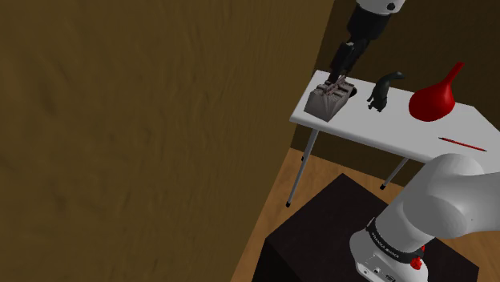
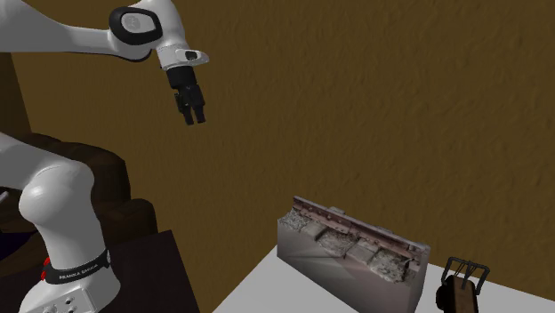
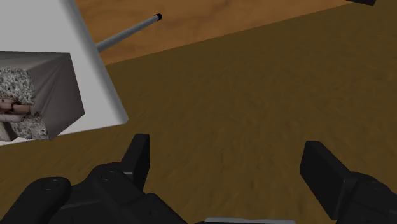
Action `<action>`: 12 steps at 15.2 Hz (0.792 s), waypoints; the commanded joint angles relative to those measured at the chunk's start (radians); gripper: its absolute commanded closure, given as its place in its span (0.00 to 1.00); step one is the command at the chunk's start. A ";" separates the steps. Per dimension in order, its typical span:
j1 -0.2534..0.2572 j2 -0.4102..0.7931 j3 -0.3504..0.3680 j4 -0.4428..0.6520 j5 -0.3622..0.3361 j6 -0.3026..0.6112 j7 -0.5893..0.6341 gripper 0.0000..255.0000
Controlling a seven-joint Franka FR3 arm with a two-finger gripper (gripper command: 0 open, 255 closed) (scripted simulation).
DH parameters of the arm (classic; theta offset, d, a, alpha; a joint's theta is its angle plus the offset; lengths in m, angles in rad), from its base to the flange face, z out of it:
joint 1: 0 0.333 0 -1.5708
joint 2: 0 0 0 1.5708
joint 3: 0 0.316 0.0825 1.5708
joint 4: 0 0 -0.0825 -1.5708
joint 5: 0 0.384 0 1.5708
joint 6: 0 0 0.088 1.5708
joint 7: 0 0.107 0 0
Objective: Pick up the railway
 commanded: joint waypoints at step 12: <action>-0.152 0.401 -0.042 0.224 -0.008 0.133 0.240 0.00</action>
